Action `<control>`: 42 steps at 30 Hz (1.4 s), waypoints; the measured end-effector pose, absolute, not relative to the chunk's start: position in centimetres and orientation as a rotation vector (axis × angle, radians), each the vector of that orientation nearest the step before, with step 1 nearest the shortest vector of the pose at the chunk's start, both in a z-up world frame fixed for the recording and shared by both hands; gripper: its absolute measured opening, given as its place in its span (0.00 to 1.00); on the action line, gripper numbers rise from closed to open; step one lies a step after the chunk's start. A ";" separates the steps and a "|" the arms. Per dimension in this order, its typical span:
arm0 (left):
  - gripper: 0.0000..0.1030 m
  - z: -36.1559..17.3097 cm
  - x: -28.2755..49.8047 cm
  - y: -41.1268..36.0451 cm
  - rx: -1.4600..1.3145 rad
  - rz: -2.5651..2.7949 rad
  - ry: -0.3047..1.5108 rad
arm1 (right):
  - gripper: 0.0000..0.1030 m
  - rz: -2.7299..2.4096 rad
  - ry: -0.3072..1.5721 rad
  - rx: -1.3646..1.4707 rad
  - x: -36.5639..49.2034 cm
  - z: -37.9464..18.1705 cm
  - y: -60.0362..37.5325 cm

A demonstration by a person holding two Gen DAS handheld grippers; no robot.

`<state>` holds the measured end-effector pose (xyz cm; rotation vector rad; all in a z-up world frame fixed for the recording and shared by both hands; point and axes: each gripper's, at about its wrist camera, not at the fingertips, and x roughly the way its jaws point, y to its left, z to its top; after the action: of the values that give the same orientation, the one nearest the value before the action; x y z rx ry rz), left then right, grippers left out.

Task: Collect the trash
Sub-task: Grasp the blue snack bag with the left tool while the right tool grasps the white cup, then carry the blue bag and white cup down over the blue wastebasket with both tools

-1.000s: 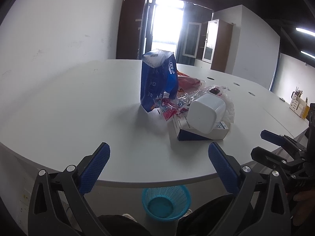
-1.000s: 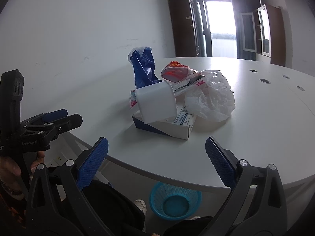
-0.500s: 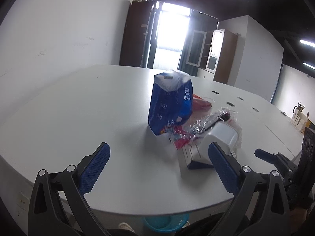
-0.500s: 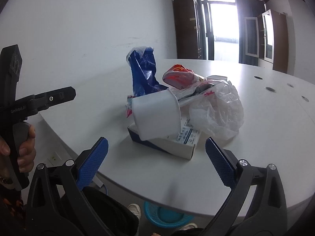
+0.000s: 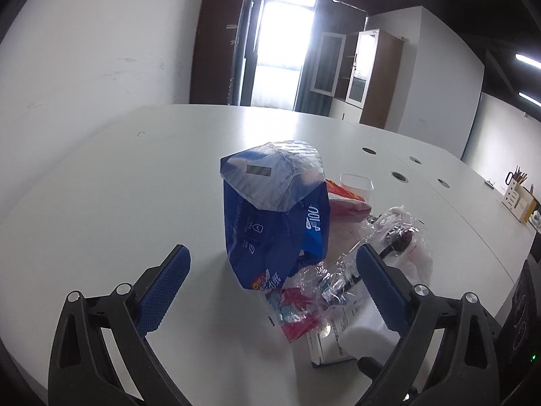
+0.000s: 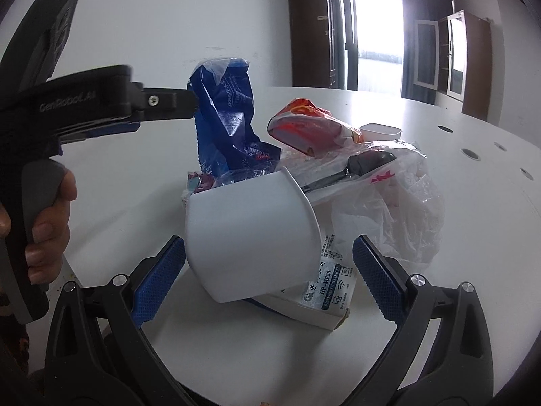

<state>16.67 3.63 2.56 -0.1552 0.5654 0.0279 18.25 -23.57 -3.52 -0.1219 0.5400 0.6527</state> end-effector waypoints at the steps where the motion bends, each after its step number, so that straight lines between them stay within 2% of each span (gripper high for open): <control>1: 0.93 2.5 17.3 3.6 -0.149 0.032 0.576 | 0.92 0.648 0.546 -0.118 18.4 -3.6 -23.4; 4: 0.84 2.4 19.2 3.4 -0.136 0.047 0.603 | 0.75 0.666 0.563 -0.114 18.6 -3.7 -23.1; 5: 0.77 2.4 19.6 3.3 -0.133 0.048 0.607 | 0.70 0.666 0.563 -0.121 18.6 -3.8 -22.9; 6: 0.68 2.4 20.0 3.2 -0.131 0.050 0.609 | 0.60 0.667 0.563 -0.129 18.5 -3.8 -22.7; 7: 0.63 2.4 20.2 3.3 -0.132 0.055 0.608 | 0.59 0.663 0.561 -0.134 18.4 -3.8 -22.7; 8: 0.46 2.3 20.4 3.5 -0.133 0.062 0.605 | 0.59 0.657 0.555 -0.133 18.4 -3.8 -22.7; 9: 0.22 2.3 20.5 3.8 -0.133 0.076 0.600 | 0.58 0.655 0.553 -0.132 18.4 -3.8 -22.8; 11: 0.05 2.4 20.1 4.6 -0.138 0.120 0.570 | 0.55 0.629 0.532 -0.104 18.5 -3.7 -23.2; 19: 0.01 4.2 14.6 7.3 -0.206 0.182 0.464 | 0.54 0.626 0.516 0.007 18.0 -2.9 -25.2; 27: 0.01 5.9 5.4 5.5 -0.235 0.079 0.374 | 0.54 0.648 0.488 -0.018 13.6 -1.8 -26.4; 37: 0.01 6.6 -5.4 2.0 -0.187 -0.002 0.339 | 0.54 0.633 0.470 -0.041 6.5 -1.4 -30.9; 42: 0.01 5.8 -8.1 -0.1 -0.118 -0.049 0.388 | 0.54 0.638 0.497 -0.045 4.0 -2.2 -32.6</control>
<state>-8.14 -0.09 5.76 -0.1180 0.3885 -0.0488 3.98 -32.56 -2.19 -0.0448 0.4968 0.6382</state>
